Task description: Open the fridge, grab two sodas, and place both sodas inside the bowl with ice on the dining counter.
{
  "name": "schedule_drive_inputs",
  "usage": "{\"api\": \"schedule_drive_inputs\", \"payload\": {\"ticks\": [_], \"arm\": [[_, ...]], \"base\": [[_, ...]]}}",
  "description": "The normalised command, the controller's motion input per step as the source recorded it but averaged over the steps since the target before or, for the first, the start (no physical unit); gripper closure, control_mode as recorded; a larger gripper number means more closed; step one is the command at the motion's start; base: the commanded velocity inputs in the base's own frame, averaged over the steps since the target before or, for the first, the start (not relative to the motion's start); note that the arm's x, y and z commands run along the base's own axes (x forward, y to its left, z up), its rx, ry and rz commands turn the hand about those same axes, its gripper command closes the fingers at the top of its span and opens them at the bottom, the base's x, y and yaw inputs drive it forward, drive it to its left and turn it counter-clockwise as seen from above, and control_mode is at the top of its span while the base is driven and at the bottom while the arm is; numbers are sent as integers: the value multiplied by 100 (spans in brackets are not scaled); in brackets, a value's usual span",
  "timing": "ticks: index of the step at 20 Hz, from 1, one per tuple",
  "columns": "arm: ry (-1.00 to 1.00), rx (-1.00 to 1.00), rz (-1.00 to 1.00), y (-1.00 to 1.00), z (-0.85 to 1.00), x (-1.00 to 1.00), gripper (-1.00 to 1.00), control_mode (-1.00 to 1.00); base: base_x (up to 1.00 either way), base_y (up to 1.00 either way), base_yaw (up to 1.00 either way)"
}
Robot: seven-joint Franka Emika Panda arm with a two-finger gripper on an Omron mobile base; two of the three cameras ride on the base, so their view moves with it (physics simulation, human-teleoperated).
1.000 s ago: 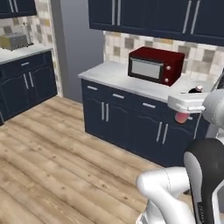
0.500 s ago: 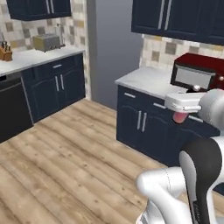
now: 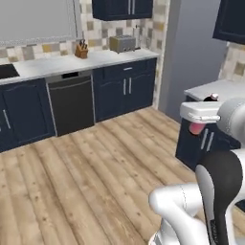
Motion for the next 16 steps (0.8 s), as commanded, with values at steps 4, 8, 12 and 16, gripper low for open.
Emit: {"api": "schedule_drive_inputs", "payload": {"ticks": [4,8,12,16], "arm": [[0,0,0,0,0,0,100,100],[0,0,0,0,0,0,100,100],[0,0,0,0,0,0,100,100],[0,0,0,0,0,0,100,100]], "base": [[34,28,51],[68,32,40],[94,30,32],[97,27,32]]}}
